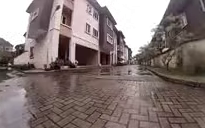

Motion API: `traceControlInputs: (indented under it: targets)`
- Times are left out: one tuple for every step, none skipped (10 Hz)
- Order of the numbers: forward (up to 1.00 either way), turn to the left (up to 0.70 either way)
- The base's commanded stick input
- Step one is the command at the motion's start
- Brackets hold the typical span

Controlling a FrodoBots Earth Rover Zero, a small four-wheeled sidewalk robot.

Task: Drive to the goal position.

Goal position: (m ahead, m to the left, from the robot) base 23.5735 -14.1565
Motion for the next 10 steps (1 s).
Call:
traceControlInputs:
  targets:
    - [0.50, 0.00]
    - [0.50, 0.00]
    - [0.50, 0.00]
    - [0.50, 0.00]
    - [0.50, 0.00]
    - [0.50, 0.00]
    - [0.50, 0.00]
    - [0.50, 0.00]
    - [0.50, 0.00]
    - [0.50, 0.00]
